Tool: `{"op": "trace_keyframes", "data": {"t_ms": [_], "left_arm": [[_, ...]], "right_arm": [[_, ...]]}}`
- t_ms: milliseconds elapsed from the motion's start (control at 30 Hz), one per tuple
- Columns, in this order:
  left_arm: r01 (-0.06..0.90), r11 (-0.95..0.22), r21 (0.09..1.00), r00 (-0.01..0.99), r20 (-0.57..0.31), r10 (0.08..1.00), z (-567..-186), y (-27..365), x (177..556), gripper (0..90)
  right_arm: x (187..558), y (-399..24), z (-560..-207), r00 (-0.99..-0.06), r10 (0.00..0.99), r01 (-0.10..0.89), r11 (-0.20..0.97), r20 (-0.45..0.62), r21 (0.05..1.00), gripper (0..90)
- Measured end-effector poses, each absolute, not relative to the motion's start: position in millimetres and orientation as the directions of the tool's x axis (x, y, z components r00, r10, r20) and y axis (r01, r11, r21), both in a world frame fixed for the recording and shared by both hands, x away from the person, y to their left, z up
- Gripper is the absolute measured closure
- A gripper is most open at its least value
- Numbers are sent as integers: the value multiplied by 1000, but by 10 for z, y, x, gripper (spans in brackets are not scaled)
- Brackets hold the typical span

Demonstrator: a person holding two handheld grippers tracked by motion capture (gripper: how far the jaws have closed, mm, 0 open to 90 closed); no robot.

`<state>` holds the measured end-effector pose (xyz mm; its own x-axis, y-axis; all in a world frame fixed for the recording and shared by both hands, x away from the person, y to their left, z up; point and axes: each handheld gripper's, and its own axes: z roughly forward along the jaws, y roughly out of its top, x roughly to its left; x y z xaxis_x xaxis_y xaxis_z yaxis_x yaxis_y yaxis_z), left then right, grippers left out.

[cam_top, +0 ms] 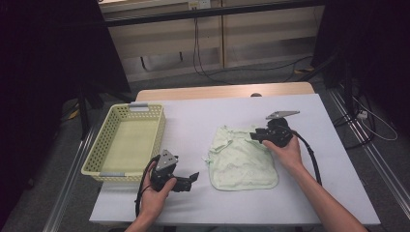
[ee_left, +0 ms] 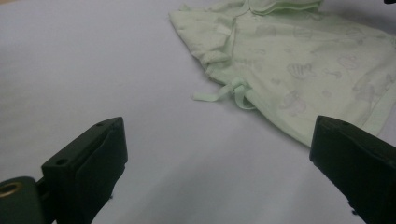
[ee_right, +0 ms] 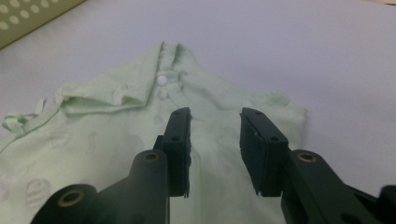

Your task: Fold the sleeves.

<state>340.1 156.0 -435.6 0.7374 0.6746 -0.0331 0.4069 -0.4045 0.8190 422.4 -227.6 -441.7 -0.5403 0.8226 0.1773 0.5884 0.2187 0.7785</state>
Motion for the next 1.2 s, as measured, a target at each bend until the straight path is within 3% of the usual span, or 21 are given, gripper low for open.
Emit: {"op": "trace_keyframes", "data": {"t_ms": [467, 900, 1200], "left_arm": [[403, -414, 816, 740, -25, 672, -4363, 1544, 3404, 44], [403, -412, 817, 742, -28, 669, -4358, 1551, 3391, 45], [406, -412, 816, 741, -31, 670, -4364, 1547, 3402, 45]], "right_arm": [[3858, -2397, -4440, -584, 809, 586, 361, 69, 726, 744], [3836, -2337, -4553, -605, 795, 561, 463, -42, 686, 799], [3866, -2370, -4531, -596, 803, 579, 410, 23, 705, 894]]}}
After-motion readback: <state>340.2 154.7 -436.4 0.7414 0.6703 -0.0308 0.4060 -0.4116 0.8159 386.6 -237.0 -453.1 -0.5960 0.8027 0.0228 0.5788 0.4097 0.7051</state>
